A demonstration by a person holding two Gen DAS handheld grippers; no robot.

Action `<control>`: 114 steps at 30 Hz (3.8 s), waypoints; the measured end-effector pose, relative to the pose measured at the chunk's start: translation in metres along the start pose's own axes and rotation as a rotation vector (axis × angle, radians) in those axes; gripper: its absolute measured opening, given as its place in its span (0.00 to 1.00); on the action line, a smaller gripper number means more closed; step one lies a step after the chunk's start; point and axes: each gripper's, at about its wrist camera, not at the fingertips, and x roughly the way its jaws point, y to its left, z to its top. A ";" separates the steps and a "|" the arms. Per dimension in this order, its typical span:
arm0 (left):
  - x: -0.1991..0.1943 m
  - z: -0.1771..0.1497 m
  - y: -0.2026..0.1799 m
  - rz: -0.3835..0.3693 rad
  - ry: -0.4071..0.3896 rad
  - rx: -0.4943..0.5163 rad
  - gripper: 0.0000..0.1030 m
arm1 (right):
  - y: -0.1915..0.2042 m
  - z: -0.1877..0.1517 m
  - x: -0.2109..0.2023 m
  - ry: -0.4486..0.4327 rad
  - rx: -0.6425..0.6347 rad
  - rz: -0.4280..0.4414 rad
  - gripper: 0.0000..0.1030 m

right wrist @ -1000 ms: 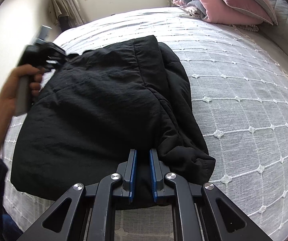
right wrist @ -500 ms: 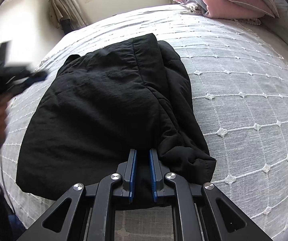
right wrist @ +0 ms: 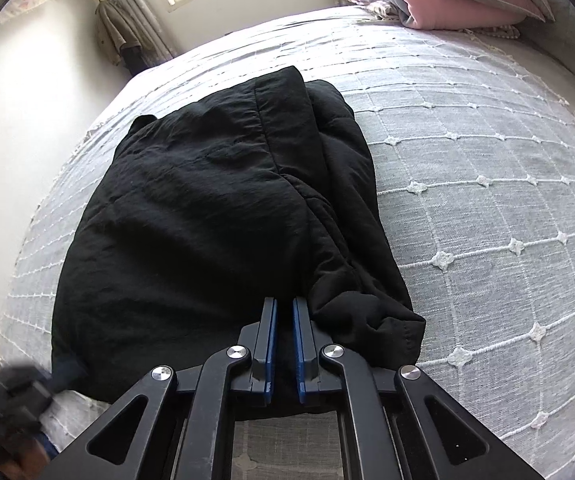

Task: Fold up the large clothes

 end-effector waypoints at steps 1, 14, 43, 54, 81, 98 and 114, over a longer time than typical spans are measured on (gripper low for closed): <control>0.027 -0.010 -0.001 0.037 0.090 -0.003 0.01 | -0.001 -0.001 0.001 0.000 0.001 0.001 0.05; -0.079 0.035 0.022 0.077 -0.319 -0.052 0.01 | 0.009 -0.004 -0.004 -0.018 -0.030 -0.049 0.04; -0.074 0.011 0.110 -0.141 -0.337 -0.487 0.79 | -0.023 -0.003 -0.063 -0.239 0.154 -0.040 0.86; -0.036 0.007 0.089 -0.174 -0.256 -0.498 0.81 | -0.068 -0.022 0.004 0.059 0.508 0.235 0.86; -0.011 -0.015 0.056 -0.099 -0.319 -0.572 0.84 | -0.045 -0.014 0.017 -0.024 0.535 0.160 0.77; -0.014 -0.010 0.050 -0.073 -0.329 -0.546 0.74 | -0.009 0.001 0.011 -0.094 0.401 0.049 0.59; -0.025 -0.011 0.051 -0.077 -0.342 -0.550 0.53 | 0.049 0.009 -0.015 -0.242 0.095 -0.135 0.41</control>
